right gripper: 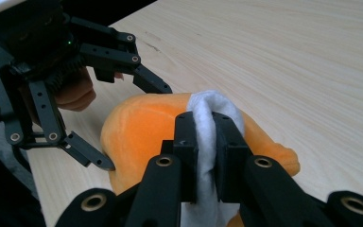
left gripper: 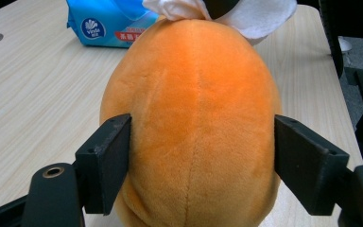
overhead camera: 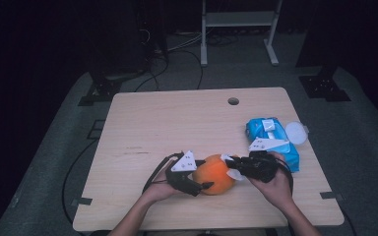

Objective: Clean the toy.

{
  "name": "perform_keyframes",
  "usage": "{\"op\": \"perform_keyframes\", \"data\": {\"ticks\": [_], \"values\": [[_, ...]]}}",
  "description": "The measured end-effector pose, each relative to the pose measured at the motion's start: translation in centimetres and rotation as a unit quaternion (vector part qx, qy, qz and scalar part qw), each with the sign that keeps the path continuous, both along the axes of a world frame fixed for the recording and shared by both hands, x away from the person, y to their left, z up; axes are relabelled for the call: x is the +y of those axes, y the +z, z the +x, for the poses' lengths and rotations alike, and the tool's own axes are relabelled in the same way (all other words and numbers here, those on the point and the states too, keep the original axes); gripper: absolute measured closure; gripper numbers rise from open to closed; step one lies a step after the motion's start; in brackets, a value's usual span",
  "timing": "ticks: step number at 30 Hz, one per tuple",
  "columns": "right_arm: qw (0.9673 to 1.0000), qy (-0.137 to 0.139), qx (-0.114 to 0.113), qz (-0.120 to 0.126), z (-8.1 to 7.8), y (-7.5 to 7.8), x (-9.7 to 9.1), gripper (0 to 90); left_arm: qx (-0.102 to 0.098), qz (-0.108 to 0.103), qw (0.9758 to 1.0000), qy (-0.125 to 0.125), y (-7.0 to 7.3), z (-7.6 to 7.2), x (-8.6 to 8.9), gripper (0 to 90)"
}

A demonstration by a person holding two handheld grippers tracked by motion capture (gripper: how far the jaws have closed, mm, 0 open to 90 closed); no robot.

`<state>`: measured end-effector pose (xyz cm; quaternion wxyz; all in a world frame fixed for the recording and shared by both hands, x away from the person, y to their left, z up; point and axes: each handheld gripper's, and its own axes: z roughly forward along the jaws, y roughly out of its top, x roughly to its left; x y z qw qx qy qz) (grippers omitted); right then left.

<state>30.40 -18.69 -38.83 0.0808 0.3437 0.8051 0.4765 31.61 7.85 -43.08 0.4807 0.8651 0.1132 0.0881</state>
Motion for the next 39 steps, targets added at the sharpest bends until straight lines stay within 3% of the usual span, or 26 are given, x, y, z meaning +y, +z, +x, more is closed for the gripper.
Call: {"op": "perform_keyframes", "data": {"ticks": [10,14,17,21,23,27,31,36,39], "values": [[0.9992,-0.034,0.018,0.004,0.9,-1.2,-2.1,80.6,0.012,-0.007,0.9999,0.011,0.0,0.2,-0.1,22.0],[0.9999,-0.008,0.006,0.014,0.1,-0.3,-0.6,80.6,0.014,-0.008,0.9998,0.015,0.1,0.2,-0.4,20.6],[0.9999,0.003,-0.013,-0.003,-0.4,-0.2,0.3,80.5,0.014,-0.008,0.9997,0.016,0.1,0.2,-0.3,19.7],[0.9993,0.010,0.018,0.030,0.2,-0.7,-0.3,79.0,0.010,-0.008,0.9998,0.016,0.0,0.0,-0.4,19.2],[0.9993,0.011,0.016,0.032,0.1,-0.9,-0.3,76.0,0.011,-0.007,0.9998,0.016,0.0,0.0,-0.4,18.5],[0.9998,0.011,-0.003,0.015,-0.3,-1.1,0.3,71.9,0.013,-0.005,0.9997,0.018,-0.1,0.1,-0.4,17.5],[0.9999,0.000,-0.010,0.006,-0.4,-1.0,0.2,77.5,0.009,-0.005,0.9997,0.020,0.0,-0.1,-0.6,17.7],[0.9998,-0.021,-0.002,0.005,0.2,-1.2,-0.8,78.9,-0.001,-0.003,0.9998,0.019,0.1,-0.2,-0.6,21.4],[0.9993,-0.036,-0.006,-0.010,0.3,-1.3,-1.4,79.2,-0.004,0.002,0.9998,0.019,0.2,-0.2,-0.5,23.4]]}}
